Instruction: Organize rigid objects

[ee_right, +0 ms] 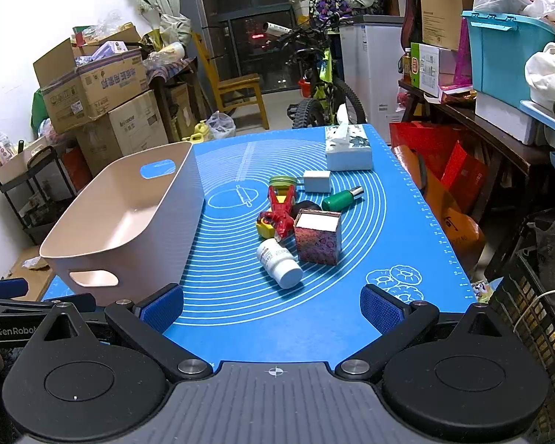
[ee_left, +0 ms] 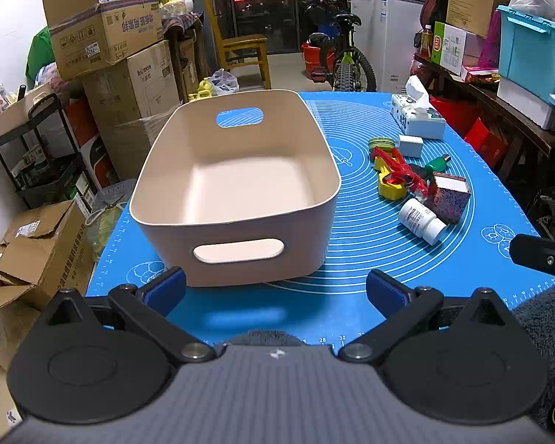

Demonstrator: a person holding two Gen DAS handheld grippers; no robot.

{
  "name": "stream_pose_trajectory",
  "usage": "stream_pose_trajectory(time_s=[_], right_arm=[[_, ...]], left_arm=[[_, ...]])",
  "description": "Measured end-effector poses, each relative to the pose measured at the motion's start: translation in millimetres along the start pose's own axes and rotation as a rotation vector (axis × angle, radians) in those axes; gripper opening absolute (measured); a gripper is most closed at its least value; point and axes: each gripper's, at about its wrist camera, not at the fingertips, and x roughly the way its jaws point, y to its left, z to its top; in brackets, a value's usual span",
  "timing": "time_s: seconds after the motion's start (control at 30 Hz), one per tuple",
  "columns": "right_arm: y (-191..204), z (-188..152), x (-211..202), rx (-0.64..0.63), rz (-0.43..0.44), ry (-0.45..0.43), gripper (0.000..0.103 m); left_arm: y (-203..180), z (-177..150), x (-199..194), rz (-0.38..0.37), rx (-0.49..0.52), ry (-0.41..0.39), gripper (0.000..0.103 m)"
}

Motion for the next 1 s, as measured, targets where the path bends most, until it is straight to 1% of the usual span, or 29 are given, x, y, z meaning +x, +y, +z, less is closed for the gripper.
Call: stream_pose_trajectory(time_s=[0.67, 1.0], right_arm=[[-6.3, -0.7, 0.0, 0.014, -0.002, 0.005, 0.101], [-3.2, 0.4, -0.3, 0.017, -0.005, 0.001, 0.101]], left_arm=[[-1.2, -0.8, 1.1, 0.001, 0.001, 0.0, 0.102], [-1.0, -1.5, 2.6, 0.001, -0.001, 0.003, 0.102]])
